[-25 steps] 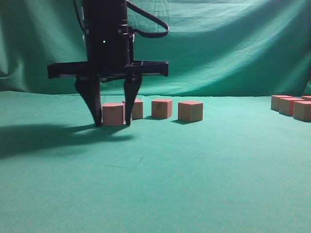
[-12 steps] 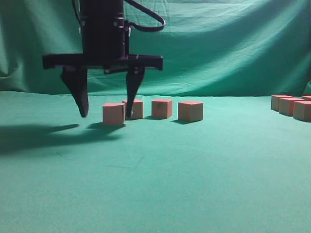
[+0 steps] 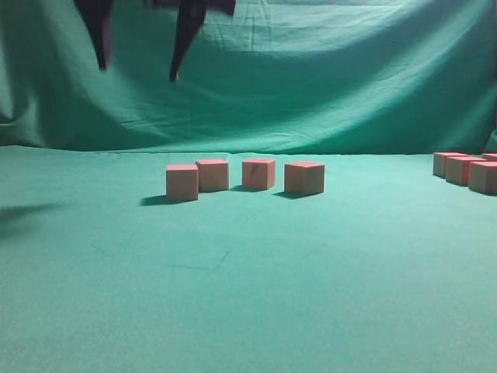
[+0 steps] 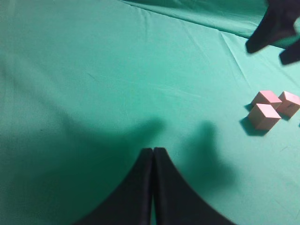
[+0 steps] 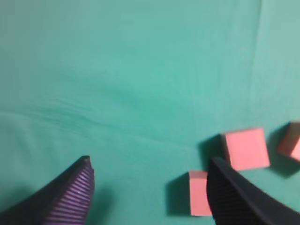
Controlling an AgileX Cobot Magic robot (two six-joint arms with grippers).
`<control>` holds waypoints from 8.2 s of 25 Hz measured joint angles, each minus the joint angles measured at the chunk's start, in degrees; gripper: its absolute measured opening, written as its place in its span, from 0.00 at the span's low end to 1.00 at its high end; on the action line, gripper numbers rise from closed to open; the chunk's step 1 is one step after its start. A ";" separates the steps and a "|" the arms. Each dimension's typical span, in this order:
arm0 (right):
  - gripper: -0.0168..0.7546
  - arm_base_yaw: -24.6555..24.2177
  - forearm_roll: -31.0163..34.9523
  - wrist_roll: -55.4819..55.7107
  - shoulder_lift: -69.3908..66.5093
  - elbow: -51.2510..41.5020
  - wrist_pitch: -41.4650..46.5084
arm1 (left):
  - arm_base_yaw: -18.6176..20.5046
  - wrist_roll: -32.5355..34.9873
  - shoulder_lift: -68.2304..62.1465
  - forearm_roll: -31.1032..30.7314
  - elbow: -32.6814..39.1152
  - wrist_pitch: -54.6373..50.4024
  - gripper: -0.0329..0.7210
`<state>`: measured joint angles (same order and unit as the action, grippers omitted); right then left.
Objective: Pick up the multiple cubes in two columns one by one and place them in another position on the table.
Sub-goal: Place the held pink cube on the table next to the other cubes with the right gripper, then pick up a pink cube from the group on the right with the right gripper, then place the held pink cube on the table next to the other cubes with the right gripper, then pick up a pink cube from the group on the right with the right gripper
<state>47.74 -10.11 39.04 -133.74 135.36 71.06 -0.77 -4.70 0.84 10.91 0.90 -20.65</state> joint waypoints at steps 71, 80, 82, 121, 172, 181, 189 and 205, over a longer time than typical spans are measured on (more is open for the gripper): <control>0.69 -38.85 2.06 -32.27 21.05 -55.69 -21.00 | 0.00 0.00 0.00 0.00 0.00 0.00 0.04; 0.62 -38.85 1.61 -32.36 19.06 -55.69 -23.01 | 0.00 0.00 0.00 0.00 0.00 0.00 0.04; 0.49 -38.85 1.16 -32.36 18.75 -55.66 -23.00 | 0.00 0.00 0.00 0.00 0.00 0.00 0.04; 0.39 -0.97 5.35 -35.98 22.15 -45.35 -12.69 | 0.00 0.00 0.00 0.00 0.00 0.00 0.04; 0.82 -0.97 2.78 -27.85 7.67 -35.84 -13.81 | 0.00 0.00 0.00 0.00 0.00 0.00 0.04; 0.83 -0.97 2.59 -27.84 7.54 -30.72 -5.46 | 0.00 0.00 0.00 0.00 0.00 0.00 0.04; 0.83 -0.97 0.84 -32.18 9.41 -21.36 -0.69 | 0.00 0.00 0.00 0.00 0.00 0.00 0.04; 0.77 -20.74 -3.43 -29.22 37.74 -40.49 0.06 | 0.00 0.00 0.00 0.00 0.00 0.00 0.04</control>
<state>26.99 -13.54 9.82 -96.00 94.87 71.13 -0.77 -4.70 0.84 10.91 0.90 -20.65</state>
